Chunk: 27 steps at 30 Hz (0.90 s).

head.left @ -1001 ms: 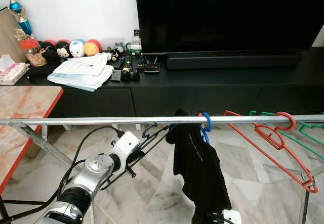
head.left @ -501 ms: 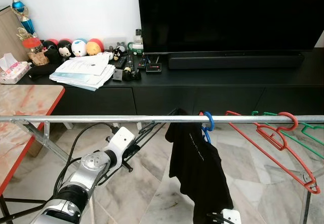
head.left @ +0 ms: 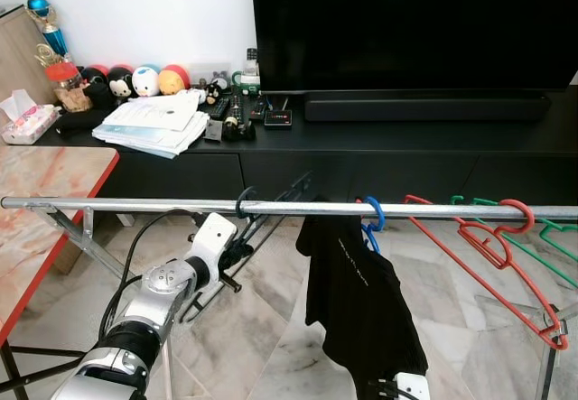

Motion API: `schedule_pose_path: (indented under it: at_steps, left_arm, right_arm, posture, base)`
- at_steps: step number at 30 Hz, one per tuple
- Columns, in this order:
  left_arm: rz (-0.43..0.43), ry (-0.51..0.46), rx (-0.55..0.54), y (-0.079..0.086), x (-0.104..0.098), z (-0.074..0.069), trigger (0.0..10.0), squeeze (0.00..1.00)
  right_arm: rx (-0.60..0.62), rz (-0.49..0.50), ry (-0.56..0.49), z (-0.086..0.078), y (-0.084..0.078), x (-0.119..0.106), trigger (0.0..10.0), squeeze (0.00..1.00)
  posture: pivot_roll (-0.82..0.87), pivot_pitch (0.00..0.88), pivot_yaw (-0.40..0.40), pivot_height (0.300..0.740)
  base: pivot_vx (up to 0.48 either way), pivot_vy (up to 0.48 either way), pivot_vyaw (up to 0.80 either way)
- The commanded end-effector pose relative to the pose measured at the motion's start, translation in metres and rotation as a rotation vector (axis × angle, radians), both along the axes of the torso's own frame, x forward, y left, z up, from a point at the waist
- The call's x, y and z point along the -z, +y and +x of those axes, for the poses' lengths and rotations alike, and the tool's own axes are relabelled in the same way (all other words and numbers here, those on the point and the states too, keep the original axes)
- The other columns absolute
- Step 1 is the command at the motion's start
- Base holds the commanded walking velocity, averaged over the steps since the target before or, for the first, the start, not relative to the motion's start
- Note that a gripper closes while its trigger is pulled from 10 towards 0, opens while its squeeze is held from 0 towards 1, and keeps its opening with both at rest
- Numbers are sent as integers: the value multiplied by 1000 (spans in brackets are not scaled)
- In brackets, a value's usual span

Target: Hang hanger

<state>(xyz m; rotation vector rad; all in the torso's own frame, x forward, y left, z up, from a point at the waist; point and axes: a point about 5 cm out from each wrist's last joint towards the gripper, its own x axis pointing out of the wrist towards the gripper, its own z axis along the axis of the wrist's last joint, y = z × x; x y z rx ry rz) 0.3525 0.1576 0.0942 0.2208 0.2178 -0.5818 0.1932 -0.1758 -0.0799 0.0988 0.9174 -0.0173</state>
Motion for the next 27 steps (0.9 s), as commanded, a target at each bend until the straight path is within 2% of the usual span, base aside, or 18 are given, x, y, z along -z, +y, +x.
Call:
schedule_pose_path:
  at_steps: [1, 8, 10, 11, 16, 23, 27]
  left_arm:
    - [8, -38, -17, 7, -8, 3, 10000, 0]
    - [51, 22, -145, 16, -1, 6, 10000, 0]
    - [28, 118, -314, 27, 7, 8, 10000, 0]
    - [19, 134, -334, 28, 9, 7, 10000, 0]
    - [8, 185, -373, 30, 14, 5, 10000, 0]
    - [19, 263, -313, 20, 28, -5, 10000, 0]
    - [14, 304, -367, 21, 33, -11, 10000, 0]
  right_arm:
    - [-1, 7, 10, -2, 3, 1, 10000, 0]
    - [-5, 8, 11, -2, 4, 1, 10000, 0]
    - [-6, 9, 13, -2, 4, 1, 10000, 0]
    - [-6, 9, 13, -2, 4, 1, 10000, 0]
    - [-9, 9, 14, -2, 4, 1, 10000, 0]
    - [-10, 9, 16, -2, 4, 2, 10000, 0]
    - [-10, 9, 15, -2, 4, 2, 10000, 0]
  posture:
    - [22, 83, 69, 740]
    - [20, 82, 74, 740]
    - [21, 83, 74, 740]
    - [22, 83, 74, 740]
    - [23, 83, 73, 740]
    - [24, 84, 74, 740]
    - [28, 88, 76, 740]
  base:
    - [0, 0, 0]
    - [0, 0, 0]
    - [0, 0, 0]
    - [0, 0, 0]
    - [0, 0, 0]
    - [0, 0, 0]
    - [0, 0, 0]
